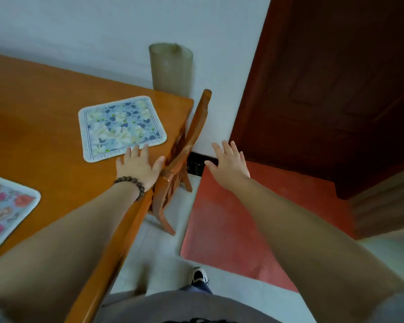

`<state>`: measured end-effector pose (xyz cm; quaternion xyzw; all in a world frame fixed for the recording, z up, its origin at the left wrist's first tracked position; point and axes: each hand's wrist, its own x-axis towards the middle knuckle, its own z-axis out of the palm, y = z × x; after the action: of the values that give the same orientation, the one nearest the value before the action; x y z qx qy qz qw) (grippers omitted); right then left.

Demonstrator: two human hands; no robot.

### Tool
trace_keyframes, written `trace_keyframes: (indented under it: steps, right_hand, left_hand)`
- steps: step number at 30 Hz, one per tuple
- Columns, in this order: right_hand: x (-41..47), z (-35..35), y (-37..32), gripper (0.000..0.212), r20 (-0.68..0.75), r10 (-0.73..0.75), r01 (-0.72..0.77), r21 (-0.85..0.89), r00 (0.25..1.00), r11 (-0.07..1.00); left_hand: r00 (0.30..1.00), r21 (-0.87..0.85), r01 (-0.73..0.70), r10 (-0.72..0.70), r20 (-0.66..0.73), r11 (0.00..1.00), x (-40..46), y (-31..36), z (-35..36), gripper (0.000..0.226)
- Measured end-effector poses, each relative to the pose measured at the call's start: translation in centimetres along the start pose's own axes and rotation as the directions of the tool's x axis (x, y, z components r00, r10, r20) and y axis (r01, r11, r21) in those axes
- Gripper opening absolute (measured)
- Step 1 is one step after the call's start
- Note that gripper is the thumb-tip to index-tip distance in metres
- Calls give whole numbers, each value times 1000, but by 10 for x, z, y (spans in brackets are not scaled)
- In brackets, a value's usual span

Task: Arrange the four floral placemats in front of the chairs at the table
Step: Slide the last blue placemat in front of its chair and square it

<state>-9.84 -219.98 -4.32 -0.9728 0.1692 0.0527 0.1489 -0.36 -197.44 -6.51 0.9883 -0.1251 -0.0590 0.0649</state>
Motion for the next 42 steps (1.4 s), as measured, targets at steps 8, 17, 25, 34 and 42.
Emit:
trace_keyframes:
  steps: [8,17,25,34,42]
  right_hand:
    - [112,-30,-9,61,12,-236,237,-43,972,971]
    - [252,-26,-36,63,103,-588,595,-50,802,802]
    - [331,-29,-51,62,265,-738,763,11,621,646]
    - [353,-2,-87,63,389,-781,839,33,489,543]
    - [369,31,-109,66,478,-737,837,5,479,547]
  left_hand:
    - [981,-54,191,-192,-10,980,41,25,-19,79]
    - [817,-66,574,-576,-18,817,88,24,-17,79]
    - [599,-123,794,-801,-4,595,98,63,-15,79]
    - [434,-179,890,-899,52,420,101,67,-6,79]
    - [424,-187,896,-900,98,402,125,34,13,80]
